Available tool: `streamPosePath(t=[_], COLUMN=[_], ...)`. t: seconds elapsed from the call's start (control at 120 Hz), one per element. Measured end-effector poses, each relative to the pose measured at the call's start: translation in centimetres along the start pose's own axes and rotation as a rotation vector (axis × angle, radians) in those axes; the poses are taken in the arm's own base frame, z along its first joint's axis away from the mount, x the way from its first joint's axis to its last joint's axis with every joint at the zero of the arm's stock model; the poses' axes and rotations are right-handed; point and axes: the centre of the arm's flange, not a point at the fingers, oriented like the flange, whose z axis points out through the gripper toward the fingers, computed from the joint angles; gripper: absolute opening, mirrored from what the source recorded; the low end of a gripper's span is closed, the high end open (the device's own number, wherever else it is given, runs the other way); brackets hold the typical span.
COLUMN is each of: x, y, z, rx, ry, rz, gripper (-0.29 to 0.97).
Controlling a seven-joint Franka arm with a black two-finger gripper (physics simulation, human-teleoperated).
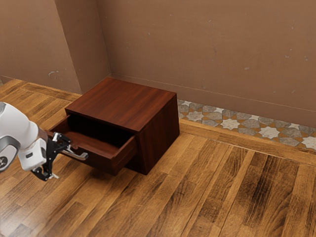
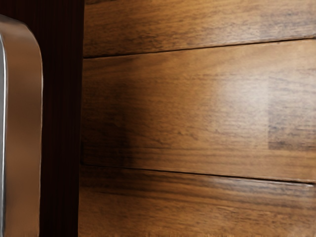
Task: Pull the drawer handle with one arm to open the drawer
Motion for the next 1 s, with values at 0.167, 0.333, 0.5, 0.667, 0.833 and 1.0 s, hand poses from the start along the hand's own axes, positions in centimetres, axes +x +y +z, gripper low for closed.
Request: streamPosePath(t=[0.167, 0.333, 0.5, 0.667, 0.833, 1.0], x=[0.0, 0.1, -0.1, -0.6, -0.9, -3.1], y=[0.6, 0.5, 0.7, 1.4, 1.5, -0.2], z=[-0.2, -1.5, -3.5, -4.0, -7.0, -10.3], rx=[-0.029, -0.002, 0.052, 0.060, 0.107, 0.094], ry=[0.005, -0.002, 0.013, 0.020, 0.031, -0.012], rz=[-0.005, 0.027, 0.026, 0.021, 0.021, -0.006], gripper=[0.62, 0.25, 0.46, 0.58, 0.63, 0.66])
